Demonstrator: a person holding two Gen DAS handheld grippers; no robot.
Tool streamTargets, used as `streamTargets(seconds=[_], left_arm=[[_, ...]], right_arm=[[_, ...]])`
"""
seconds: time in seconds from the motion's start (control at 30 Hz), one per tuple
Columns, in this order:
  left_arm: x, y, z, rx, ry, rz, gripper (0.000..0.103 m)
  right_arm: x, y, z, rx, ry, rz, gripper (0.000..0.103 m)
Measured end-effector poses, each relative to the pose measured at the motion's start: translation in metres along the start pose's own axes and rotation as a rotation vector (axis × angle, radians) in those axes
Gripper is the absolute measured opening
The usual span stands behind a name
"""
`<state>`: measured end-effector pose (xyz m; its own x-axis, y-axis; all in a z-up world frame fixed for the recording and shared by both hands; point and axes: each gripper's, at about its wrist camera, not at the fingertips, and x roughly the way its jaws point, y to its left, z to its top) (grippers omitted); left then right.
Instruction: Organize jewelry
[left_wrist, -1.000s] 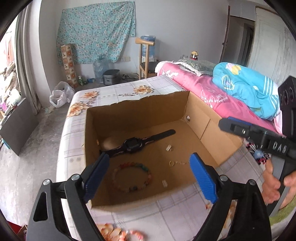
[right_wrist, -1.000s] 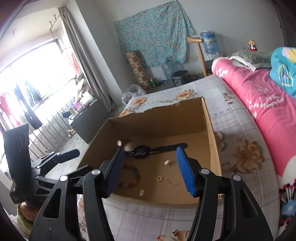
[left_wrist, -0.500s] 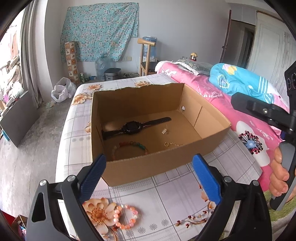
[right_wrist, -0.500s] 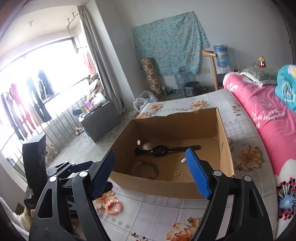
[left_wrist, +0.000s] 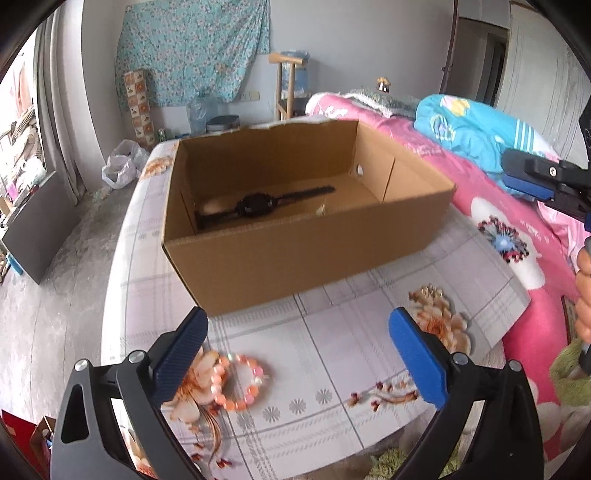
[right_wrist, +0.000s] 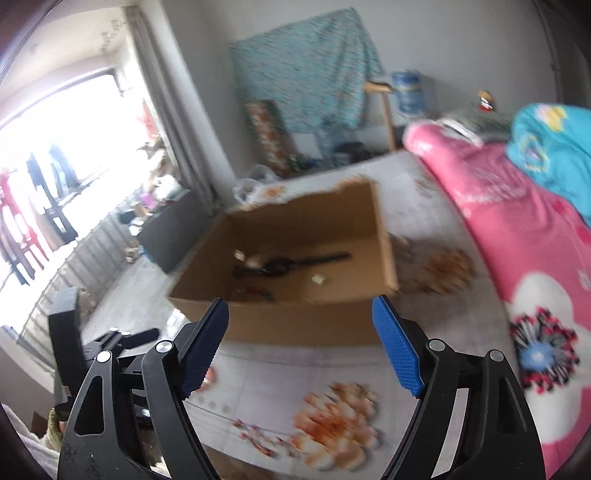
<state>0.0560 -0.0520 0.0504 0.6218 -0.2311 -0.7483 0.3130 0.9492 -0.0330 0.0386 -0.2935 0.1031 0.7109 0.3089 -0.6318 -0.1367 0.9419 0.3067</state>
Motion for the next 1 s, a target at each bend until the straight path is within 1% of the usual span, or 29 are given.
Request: streamTargets(seconds=[0.1,0.23,0.33,0.47,0.57,0.7,0.9,1.0], left_arm=[[0.010,-0.003,-0.007,0.013,0.035,-0.005,0.097],[0.029,-0.009,-0.011,0.034,0.083,-0.023,0.097],[0.047,-0.014,-0.013,0.048,0.129,-0.029,0.097],[0.071,-0.019,-0.014,0.060,0.194,-0.019,0.097],[0.084,-0.024,-0.013,0.063,0.220,-0.021,0.097],[0.097,-0.031,-0.010,0.078,0.242,-0.010,0.097],[0.119,-0.037,-0.008,0.079,0.298,0.014,0.097],[0.124,-0.038,-0.006,0.065,0.296,0.013,0.097]], right_arm=[[0.010,-0.016,-0.017,0.035,0.080,-0.080,0.076],[0.025,-0.021,-0.044,0.029,0.165,-0.175,0.076],[0.036,-0.023,-0.066,0.044,0.219,-0.223,0.076],[0.053,-0.030,-0.091,0.070,0.298,-0.274,0.076],[0.063,-0.031,-0.101,0.052,0.337,-0.321,0.079],[0.074,-0.030,-0.106,-0.006,0.368,-0.349,0.085],[0.084,-0.027,-0.110,-0.079,0.392,-0.364,0.089],[0.087,-0.025,-0.111,-0.110,0.396,-0.372,0.091]])
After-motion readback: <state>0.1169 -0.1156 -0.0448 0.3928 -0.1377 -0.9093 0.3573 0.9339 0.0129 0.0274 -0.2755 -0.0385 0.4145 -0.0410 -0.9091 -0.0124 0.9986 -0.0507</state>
